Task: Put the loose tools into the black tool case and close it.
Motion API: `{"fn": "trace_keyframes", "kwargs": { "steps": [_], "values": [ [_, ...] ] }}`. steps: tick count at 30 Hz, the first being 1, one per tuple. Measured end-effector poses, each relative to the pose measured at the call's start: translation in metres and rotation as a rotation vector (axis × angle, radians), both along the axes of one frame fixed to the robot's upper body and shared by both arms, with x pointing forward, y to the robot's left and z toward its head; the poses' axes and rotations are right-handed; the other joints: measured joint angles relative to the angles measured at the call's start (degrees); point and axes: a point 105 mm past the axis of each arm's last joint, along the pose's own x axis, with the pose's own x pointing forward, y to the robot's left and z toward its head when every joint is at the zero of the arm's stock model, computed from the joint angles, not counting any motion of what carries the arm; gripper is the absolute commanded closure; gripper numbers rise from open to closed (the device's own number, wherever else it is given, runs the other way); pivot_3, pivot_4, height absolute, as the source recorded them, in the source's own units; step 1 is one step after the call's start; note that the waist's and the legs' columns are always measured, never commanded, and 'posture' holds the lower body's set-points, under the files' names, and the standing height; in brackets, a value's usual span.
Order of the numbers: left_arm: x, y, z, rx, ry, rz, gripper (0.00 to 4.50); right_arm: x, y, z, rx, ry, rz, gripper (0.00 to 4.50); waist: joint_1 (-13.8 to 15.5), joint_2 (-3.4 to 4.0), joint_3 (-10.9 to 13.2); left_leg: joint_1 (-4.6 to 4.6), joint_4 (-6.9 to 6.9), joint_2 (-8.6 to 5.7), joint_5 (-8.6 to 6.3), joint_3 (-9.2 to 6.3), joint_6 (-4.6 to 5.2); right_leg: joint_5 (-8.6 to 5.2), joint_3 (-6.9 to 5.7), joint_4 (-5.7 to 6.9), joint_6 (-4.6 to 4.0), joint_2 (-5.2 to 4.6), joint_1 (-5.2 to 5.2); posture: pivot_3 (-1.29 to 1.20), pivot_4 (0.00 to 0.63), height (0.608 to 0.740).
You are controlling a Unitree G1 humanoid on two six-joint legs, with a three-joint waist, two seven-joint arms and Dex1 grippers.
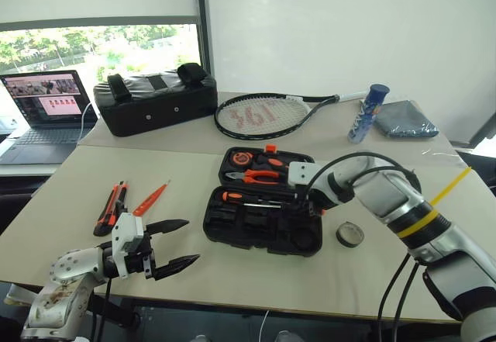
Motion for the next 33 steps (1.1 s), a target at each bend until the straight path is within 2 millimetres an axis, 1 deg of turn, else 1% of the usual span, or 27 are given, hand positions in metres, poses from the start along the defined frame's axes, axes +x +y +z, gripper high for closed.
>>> {"fn": "trace_keyframes", "kwargs": {
  "steps": [9,17,22,23,25,27,29,30,32,33],
  "values": [
    [0.000,-0.001,0.002,0.005,-0.018,0.006,0.00,0.001,0.002,-0.003,-0.021,0.005,-0.029,3.65,0.13,0.00,0.00,-0.02,0.00,0.00,0.00,0.00,0.00,0.00,-0.02,0.01,0.00,0.00,-0.02,0.00,0.150,0.740],
    [0.001,-0.001,0.002,0.007,-0.018,0.006,0.00,0.001,-0.004,-0.006,-0.039,0.030,-0.092,3.65,0.30,0.00,0.00,-0.01,0.00,-0.01,0.00,-0.02,0.00,0.00,-0.04,0.00,0.00,-0.01,0.02,0.00,0.150,0.740],
    [0.001,-0.002,0.003,0.008,-0.024,0.004,0.00,0.001,-0.001,-0.007,-0.013,0.026,-0.076,3.65,0.25,0.00,0.00,0.00,0.00,-0.01,0.00,-0.02,0.00,0.00,-0.04,0.00,0.00,0.00,0.03,0.00,0.150,0.740],
    [0.001,-0.002,0.003,0.008,-0.024,0.004,0.00,0.001,-0.001,-0.007,-0.008,0.024,-0.073,2.86,0.24,0.00,0.00,0.00,0.00,-0.01,0.00,-0.02,0.00,0.00,-0.03,0.00,0.00,0.00,0.03,0.00,0.150,0.740],
    [0.002,-0.002,0.003,0.010,-0.026,0.004,0.00,0.001,0.000,-0.007,0.005,0.022,-0.070,2.47,0.17,0.00,0.00,0.00,0.00,0.00,0.00,-0.02,0.00,0.00,-0.03,0.02,0.00,0.01,0.01,0.00,0.150,0.740],
    [0.002,-0.002,0.002,0.019,-0.026,0.005,0.00,-0.001,0.001,-0.005,0.050,0.039,-0.061,1.83,0.09,0.00,0.00,0.00,0.00,0.00,0.00,-0.02,0.00,-0.01,-0.02,0.04,-0.01,0.02,-0.02,0.00,0.150,0.740],
    [0.002,-0.001,0.002,0.022,-0.025,0.006,0.00,-0.005,0.009,0.004,0.134,0.062,-0.013,1.83,-0.12,0.00,0.00,-0.01,0.00,0.03,0.00,-0.02,0.00,-0.01,-0.03,0.04,-0.01,0.04,-0.02,0.00,0.150,0.740],
    [0.002,-0.002,0.003,0.022,-0.027,0.006,0.00,-0.010,0.017,0.011,0.193,0.073,0.042,1.83,-0.27,0.00,0.00,-0.02,0.00,0.03,0.00,-0.03,0.00,-0.01,-0.03,0.05,-0.01,0.04,-0.02,0.00,0.150,0.740],
    [0.002,-0.001,0.003,0.022,-0.027,0.006,0.00,-0.014,0.019,0.022,0.240,0.073,0.085,1.83,-0.25,0.00,0.00,-0.02,0.00,0.02,0.00,-0.04,0.00,-0.01,-0.04,0.05,-0.01,0.02,0.00,0.00,0.150,0.740],
    [0.002,-0.001,0.003,0.022,-0.027,0.007,0.00,-0.016,0.016,0.031,0.266,0.061,0.101,1.83,-0.22,0.00,0.00,-0.02,0.00,0.00,0.00,-0.03,0.00,-0.01,-0.05,0.04,-0.01,-0.01,0.01,0.00,0.150,0.740]
  ]
}}
